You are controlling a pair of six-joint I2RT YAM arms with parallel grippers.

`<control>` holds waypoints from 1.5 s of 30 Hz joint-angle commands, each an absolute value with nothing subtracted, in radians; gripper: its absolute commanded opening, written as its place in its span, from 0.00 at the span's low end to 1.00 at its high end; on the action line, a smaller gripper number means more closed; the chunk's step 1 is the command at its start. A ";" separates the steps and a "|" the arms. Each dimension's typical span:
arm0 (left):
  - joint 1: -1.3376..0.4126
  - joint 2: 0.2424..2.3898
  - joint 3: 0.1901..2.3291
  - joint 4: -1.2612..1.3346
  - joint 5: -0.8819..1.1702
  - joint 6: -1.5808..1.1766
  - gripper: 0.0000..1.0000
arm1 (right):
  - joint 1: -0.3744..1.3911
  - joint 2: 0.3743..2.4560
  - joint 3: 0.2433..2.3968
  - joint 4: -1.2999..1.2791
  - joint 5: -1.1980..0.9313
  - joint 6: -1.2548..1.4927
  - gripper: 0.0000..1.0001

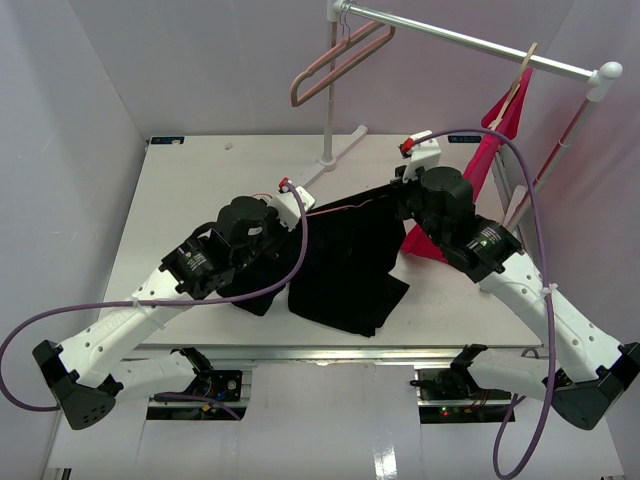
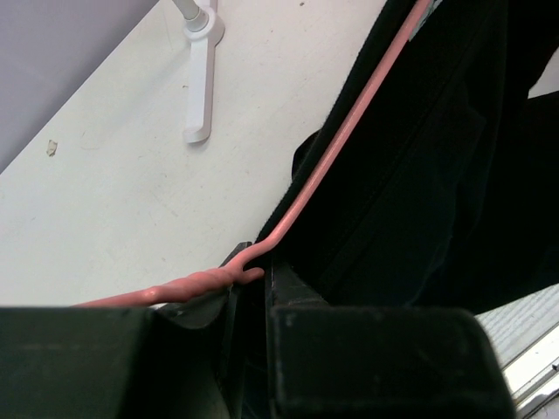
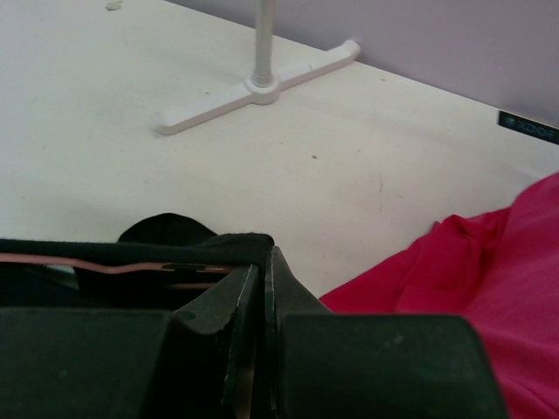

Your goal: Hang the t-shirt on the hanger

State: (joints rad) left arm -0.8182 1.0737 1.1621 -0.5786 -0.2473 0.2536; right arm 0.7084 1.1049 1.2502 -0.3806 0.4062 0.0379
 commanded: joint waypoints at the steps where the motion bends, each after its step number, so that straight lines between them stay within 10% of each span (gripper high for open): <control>1: -0.802 1.062 1.206 -0.634 -0.139 0.258 0.00 | 0.676 1.085 1.217 -0.301 0.185 -0.009 0.08; 7: -0.802 1.069 1.198 -0.625 0.050 0.239 0.00 | 0.786 1.121 1.257 -0.416 -0.118 -0.084 0.08; 23: -0.802 1.027 1.166 -0.660 0.322 0.230 0.00 | 0.788 1.095 1.295 -0.514 -0.540 -0.235 0.52; 45: -0.802 1.048 1.163 -0.658 0.385 0.204 0.00 | 0.870 1.223 1.272 -0.322 -0.657 -0.216 0.43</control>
